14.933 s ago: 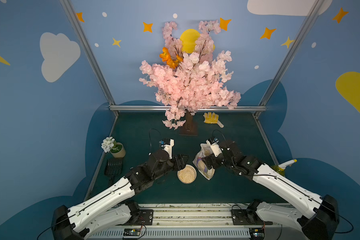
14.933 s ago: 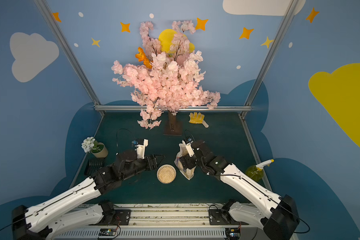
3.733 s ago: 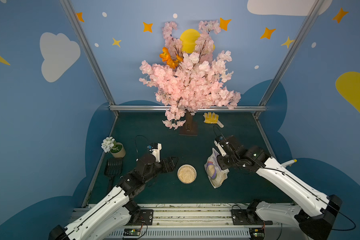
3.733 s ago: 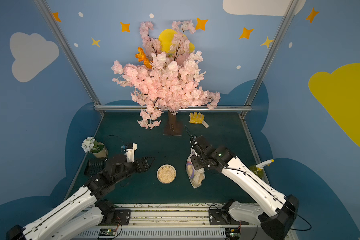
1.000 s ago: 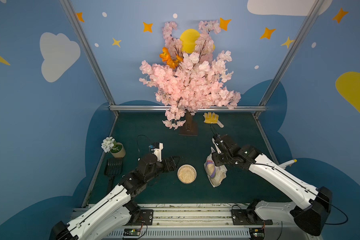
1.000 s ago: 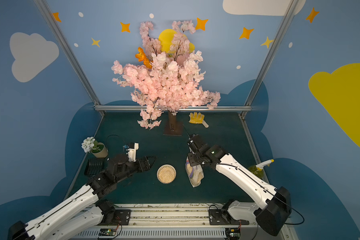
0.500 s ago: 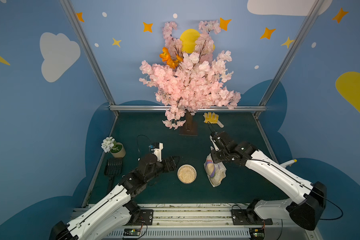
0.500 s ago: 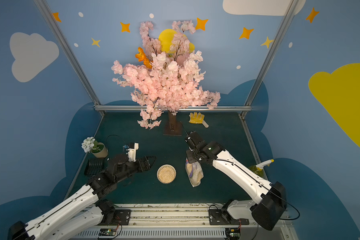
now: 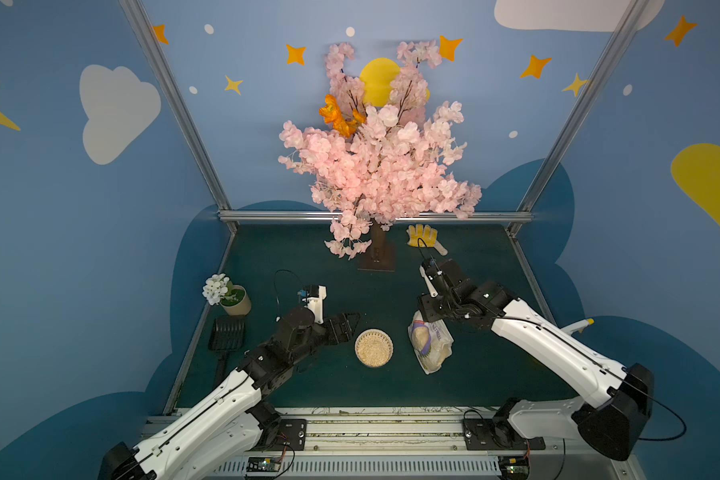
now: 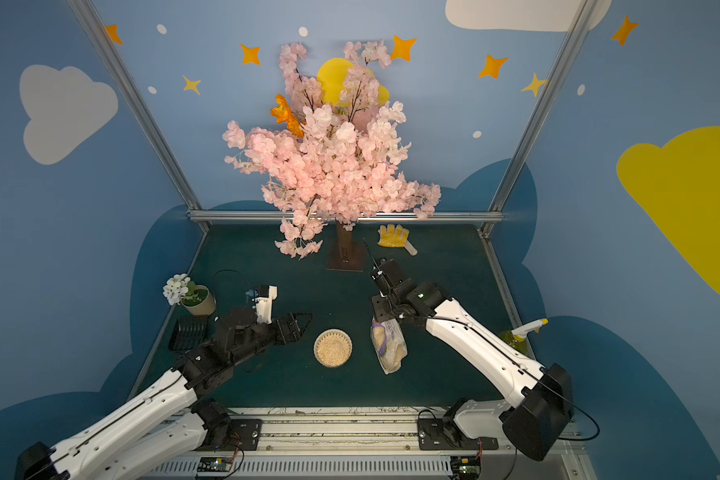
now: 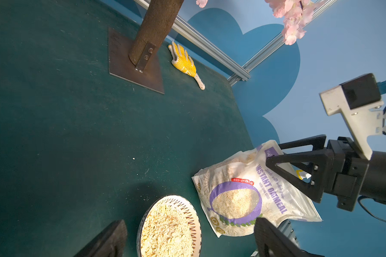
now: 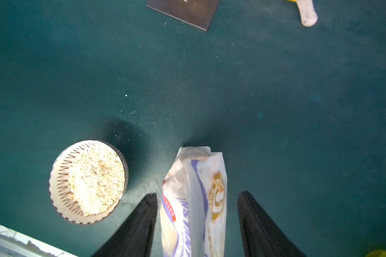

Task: Pour the oats into the breakfast bowl
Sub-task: Close the oats bag at the center of the board, then reset both arms

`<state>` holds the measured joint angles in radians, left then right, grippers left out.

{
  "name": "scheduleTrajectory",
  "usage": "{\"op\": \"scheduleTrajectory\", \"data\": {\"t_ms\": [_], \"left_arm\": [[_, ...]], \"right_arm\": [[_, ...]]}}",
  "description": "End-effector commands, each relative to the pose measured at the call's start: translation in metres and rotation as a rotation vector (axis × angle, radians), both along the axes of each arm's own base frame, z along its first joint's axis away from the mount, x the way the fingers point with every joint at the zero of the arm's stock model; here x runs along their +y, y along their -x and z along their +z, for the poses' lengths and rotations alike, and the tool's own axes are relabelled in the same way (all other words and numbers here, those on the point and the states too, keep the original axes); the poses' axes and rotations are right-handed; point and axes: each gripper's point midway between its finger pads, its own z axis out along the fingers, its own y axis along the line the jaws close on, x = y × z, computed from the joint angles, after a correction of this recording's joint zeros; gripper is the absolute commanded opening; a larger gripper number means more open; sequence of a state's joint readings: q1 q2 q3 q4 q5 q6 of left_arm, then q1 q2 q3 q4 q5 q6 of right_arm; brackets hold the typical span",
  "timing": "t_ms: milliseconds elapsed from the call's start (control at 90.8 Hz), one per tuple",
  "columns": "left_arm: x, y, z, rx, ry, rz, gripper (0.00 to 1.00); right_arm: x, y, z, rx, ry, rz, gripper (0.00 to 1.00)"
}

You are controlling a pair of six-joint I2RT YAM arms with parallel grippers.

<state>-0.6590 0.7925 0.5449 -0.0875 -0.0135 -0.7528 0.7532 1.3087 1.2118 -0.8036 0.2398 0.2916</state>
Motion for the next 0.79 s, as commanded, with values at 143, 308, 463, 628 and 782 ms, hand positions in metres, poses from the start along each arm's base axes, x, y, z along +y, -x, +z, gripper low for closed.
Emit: {"op": "scheduleTrajectory", "data": {"t_ms": [143,308,463,628,782], "left_arm": [[0.024,-0.009,0.030,-0.179,-0.207,-0.003,1.00],[0.052,-0.027,0.040,-0.269,-0.356,0.083,1.00],[0.093,-0.065,0.022,-0.325,-0.474,0.248,1.00],[0.141,-0.097,-0.013,-0.288,-0.543,0.395,1.00],[0.167,-0.112,-0.043,-0.309,-0.685,0.435,1.00]], "right_arm": [[-0.018,-0.006,0.093,-0.388,-0.259,-0.058,0.88],[-0.069,-0.003,0.124,-0.711,-0.266,-0.192,0.98],[-0.122,-0.024,0.106,-0.827,-0.037,-0.400,0.98],[-0.180,-0.073,0.039,-0.634,-0.078,-0.598,0.98],[-0.242,-0.091,-0.011,-0.555,0.034,-0.744,0.98]]}}
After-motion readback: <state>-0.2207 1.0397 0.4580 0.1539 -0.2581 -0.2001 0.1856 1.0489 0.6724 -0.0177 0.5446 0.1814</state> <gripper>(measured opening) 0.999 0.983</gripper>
